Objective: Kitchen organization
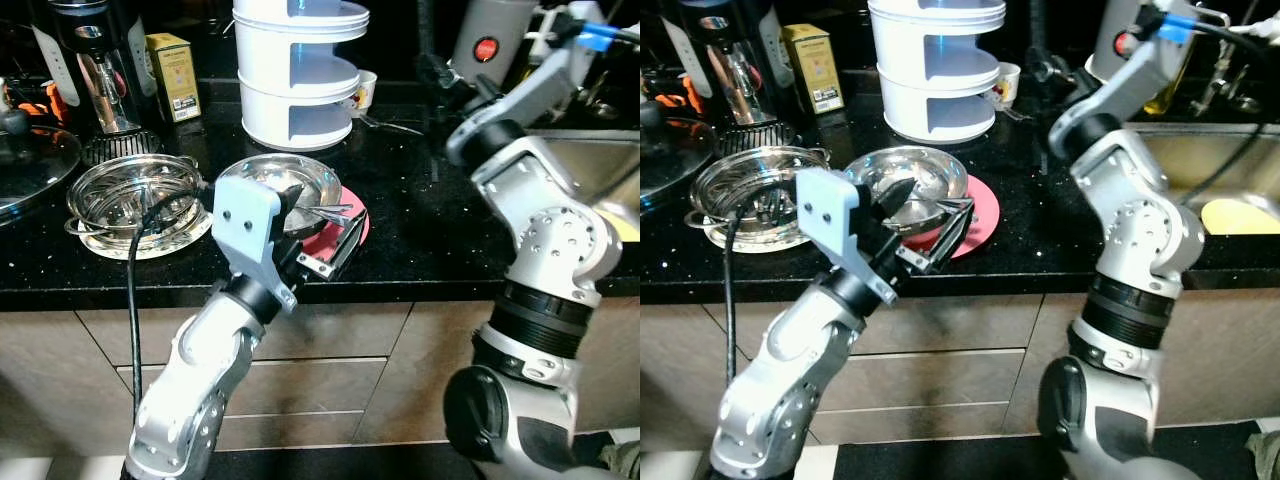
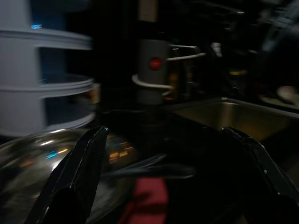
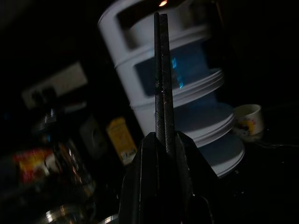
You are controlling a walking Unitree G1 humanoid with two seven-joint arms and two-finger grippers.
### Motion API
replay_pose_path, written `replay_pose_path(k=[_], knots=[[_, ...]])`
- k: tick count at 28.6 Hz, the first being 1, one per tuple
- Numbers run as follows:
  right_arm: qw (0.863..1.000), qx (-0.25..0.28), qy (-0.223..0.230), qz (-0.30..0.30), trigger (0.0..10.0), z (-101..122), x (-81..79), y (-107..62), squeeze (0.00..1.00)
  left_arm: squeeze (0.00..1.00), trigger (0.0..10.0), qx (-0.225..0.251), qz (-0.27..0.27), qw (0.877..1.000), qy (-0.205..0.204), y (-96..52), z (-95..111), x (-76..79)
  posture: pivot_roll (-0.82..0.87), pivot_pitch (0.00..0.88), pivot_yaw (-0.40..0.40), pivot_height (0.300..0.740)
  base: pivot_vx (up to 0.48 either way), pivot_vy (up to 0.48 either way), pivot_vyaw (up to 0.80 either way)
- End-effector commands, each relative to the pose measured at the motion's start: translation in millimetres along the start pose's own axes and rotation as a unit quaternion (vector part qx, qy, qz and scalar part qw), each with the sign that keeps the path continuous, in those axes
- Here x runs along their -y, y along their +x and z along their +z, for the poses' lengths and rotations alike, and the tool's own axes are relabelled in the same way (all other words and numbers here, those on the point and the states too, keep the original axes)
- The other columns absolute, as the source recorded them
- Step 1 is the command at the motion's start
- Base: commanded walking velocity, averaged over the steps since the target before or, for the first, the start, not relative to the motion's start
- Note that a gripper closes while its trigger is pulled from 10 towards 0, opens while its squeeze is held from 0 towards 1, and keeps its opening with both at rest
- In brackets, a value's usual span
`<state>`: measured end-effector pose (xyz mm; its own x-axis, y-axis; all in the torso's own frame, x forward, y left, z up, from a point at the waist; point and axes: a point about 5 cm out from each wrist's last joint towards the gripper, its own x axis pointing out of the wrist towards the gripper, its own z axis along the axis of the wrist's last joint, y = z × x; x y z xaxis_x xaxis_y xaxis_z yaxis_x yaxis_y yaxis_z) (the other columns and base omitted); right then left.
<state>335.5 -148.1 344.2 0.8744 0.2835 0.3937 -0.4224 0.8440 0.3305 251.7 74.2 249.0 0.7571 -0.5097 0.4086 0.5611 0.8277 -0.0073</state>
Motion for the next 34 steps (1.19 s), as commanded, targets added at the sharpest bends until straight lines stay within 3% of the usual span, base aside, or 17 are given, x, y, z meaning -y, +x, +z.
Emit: replay_pose_path(k=[1,11,20,34], knots=[[1.0,-0.005,-0.03,0.003,10.0,-6.6,-3.7,0.1,0.0,0.0,10.0,0.004,0.008,1.0,0.001,1.8,0.7,-2.2,0.03,0.028,-0.055,0.74,0.0,0.0,0.0],[0.995,-0.016,-0.094,-0.027,10.0,-23.4,7.8,-5.4,0.0,0.0,10.0,0.013,0.025,1.0,0.007,5.0,7.2,-9.0,0.04,0.017,-0.052,0.74,0.0,-0.094,0.0],[0.988,-0.022,-0.15,-0.032,10.0,-31.8,10.4,-7.5,0.0,0.0,10.0,0.008,0.039,0.999,0.005,4.8,6.7,-16.4,0.04,0.023,-0.048,0.74,0.0,-0.449,0.0],[0.979,-0.03,-0.196,-0.037,10.0,-36.7,13.5,-9.1,0.0,0.0,10.0,0.005,0.033,0.999,-0.004,6.3,4.5,-15.7,0.04,0.032,-0.045,0.74,0.0,-0.471,0.0]])
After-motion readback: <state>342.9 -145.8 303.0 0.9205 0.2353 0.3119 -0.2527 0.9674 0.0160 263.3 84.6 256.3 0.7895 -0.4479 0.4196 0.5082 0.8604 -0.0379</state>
